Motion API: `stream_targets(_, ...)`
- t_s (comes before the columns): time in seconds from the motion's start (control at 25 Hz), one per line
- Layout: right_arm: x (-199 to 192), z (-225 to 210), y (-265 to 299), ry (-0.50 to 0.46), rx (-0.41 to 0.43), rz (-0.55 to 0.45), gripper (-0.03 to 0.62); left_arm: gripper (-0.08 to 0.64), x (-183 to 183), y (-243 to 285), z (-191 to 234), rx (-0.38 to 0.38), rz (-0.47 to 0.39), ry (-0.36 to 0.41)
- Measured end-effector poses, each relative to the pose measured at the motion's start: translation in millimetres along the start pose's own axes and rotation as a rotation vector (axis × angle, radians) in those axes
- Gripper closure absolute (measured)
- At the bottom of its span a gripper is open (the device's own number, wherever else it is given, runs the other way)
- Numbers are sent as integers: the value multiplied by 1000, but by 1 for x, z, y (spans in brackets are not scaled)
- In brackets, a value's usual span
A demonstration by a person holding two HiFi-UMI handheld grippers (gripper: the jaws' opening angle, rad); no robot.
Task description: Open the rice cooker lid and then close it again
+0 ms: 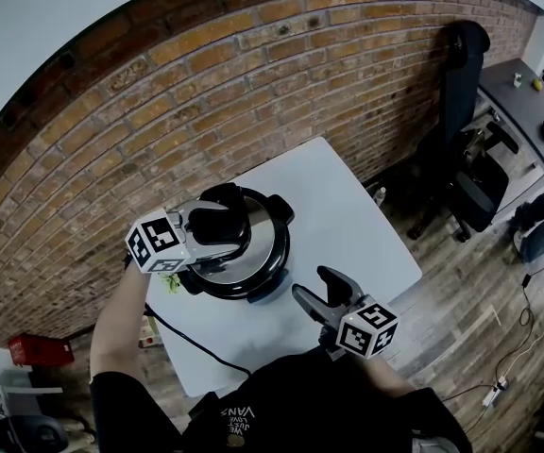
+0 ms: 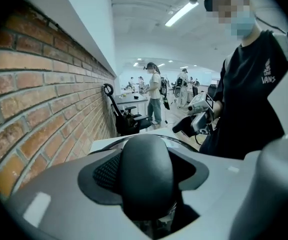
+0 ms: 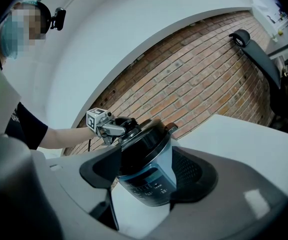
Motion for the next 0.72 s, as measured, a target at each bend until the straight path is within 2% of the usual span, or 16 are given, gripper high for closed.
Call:
stream_targets(0.12, 0, -2, -2, 2, -11, -1, 285, 281, -6, 6, -1, -60, 21, 49)
stream_targets(0.24, 1, -5, -3, 6, -19, -5, 285, 281, -7, 6, 0, -74, -4, 39)
stream_targets(0.56, -2, -1, 2, 1, -7, 11, 285, 281, -7, 7, -2, -45, -32, 17)
stream_targets(0.72, -4, 3, 5, -3, 2, 15, 285, 281, -7, 7, -1, -3, -37, -8)
Point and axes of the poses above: the fingertips, and each gripper's own axes: y forward along the fingers, z to its left, x out of its top, the point moved 6 cm from there along -y, backward along the fingers, and after that the axes turned 6 degrees about x, right-handed, at the moved point
